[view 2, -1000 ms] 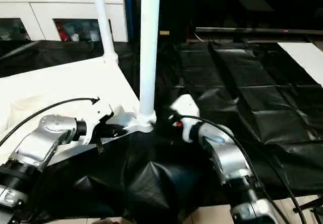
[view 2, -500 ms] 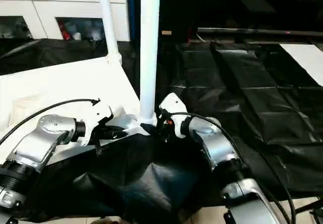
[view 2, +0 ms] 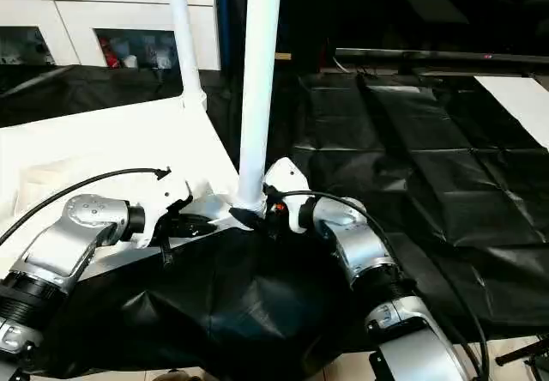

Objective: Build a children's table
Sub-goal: Rotate leg to tighten

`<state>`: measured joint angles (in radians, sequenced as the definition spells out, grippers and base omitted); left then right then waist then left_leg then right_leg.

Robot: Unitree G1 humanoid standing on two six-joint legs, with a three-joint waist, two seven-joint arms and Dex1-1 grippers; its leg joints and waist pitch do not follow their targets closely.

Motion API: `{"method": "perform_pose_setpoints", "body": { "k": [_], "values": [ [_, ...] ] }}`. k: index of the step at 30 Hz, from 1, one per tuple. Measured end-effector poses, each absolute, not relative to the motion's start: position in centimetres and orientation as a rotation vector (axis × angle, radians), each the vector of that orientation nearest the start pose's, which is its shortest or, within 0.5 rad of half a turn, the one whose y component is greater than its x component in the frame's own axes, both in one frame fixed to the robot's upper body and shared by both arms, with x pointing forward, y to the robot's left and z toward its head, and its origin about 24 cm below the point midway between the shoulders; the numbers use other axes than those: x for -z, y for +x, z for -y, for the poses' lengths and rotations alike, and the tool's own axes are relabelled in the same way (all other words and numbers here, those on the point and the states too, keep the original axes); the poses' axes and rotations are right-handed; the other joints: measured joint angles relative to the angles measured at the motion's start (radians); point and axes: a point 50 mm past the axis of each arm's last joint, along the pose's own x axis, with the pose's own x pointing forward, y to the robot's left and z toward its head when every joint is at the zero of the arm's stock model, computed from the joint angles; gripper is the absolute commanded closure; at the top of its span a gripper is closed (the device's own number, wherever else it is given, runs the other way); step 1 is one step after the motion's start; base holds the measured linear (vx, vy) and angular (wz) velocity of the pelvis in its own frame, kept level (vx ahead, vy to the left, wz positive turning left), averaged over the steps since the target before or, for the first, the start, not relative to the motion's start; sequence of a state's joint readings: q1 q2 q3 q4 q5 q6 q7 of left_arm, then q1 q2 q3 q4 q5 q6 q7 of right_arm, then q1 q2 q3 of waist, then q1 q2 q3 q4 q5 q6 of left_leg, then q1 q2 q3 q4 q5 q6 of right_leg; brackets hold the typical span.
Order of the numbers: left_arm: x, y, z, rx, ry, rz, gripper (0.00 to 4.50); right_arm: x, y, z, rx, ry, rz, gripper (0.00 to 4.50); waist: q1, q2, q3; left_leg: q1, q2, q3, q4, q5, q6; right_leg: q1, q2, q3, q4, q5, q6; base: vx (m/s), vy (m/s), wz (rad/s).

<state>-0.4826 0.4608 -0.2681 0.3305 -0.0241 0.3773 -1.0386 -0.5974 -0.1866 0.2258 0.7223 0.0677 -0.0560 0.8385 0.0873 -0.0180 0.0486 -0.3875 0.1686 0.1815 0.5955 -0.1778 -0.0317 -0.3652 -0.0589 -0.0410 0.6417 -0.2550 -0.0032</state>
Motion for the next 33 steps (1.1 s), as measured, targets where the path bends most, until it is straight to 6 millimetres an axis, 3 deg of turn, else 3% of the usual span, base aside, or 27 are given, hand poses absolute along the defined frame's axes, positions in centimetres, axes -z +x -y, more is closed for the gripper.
{"method": "perform_pose_setpoints", "body": {
  "k": [9,20,27,33],
  "values": [
    [-5.7,30.5,-15.7,1.097,0.369,-0.54,4.5,-4.1,33.0,9.3,-1.058,-0.2,-0.215,1.62,0.0,-0.004,0.0,0.0,0.0,0.0,0.0,0.0,0.0,0.0,0.0,0.0,0.0,0.0,0.0,0.0,0.0,0.0],
    [-5.6,30.7,-15.8,1.073,0.368,-0.54,4.5,-3.9,33.1,9.2,-1.043,-0.182,-0.214,1.73,-0.002,-0.004,-0.001,0.001,0.0,0.001,0.0,0.0,0.0,0.0,0.0,0.0,0.001,0.0,0.0,0.0,0.0,0.0],
    [-5.1,32.9,-12.2,0.883,0.348,-0.488,4.5,-3.3,34.8,7.9,-0.635,-0.106,-0.225,1.74,0.003,-0.003,-0.001,0.003,0.001,0.003,0.0,0.002,-0.003,0.0,-0.001,0.001,0.003,0.004,-0.006,0.0,0.0,0.0],
    [-4.9,33.6,-9.5,0.839,0.341,-0.476,4.5,-3.2,35.1,7.6,-0.497,-0.081,-0.239,1.74,0.008,0.006,-0.005,0.003,0.001,0.013,-0.002,0.002,-0.003,0.001,-0.006,0.001,-0.001,0.004,-0.006,0.0,0.0,0.0]
  ]
}}
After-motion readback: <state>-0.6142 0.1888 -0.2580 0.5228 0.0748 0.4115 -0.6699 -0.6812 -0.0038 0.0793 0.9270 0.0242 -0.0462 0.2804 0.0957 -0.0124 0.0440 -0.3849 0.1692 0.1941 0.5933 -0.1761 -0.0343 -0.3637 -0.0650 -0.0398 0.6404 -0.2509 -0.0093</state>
